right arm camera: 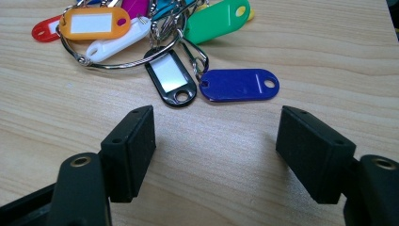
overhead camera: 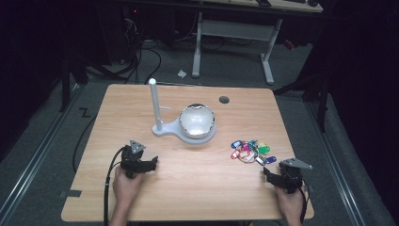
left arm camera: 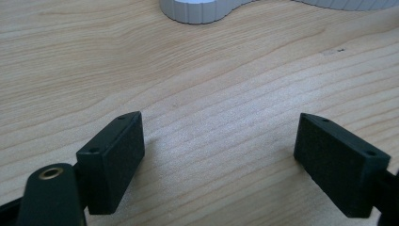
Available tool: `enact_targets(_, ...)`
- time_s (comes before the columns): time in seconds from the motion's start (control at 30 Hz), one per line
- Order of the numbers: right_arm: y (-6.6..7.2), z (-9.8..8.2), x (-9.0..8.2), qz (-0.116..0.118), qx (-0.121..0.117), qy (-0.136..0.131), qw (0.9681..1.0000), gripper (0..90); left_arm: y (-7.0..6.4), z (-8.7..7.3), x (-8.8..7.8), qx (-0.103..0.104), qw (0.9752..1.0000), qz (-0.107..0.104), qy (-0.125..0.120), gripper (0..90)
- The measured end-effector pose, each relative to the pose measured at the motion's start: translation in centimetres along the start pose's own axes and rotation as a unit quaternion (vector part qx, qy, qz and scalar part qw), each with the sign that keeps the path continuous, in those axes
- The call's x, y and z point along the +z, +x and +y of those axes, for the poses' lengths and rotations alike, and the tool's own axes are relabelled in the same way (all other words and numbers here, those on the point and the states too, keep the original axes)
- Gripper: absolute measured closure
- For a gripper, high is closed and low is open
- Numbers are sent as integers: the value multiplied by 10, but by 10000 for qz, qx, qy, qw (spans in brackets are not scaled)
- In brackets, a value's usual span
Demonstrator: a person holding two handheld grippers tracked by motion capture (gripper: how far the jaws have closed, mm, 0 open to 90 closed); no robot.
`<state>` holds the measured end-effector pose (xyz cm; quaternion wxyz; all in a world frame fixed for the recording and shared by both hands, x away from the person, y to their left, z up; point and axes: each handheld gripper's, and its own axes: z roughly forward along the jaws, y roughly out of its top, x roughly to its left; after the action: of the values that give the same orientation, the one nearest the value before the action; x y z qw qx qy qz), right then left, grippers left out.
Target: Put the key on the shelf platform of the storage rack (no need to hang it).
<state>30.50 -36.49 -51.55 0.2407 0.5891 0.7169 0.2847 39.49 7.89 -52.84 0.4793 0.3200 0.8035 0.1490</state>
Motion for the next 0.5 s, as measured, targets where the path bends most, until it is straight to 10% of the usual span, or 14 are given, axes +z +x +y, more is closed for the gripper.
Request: enact_targets(0.5,5,2,-1,33,-31,90,9999,323,1,0,0,67,10000,-29,10,170)
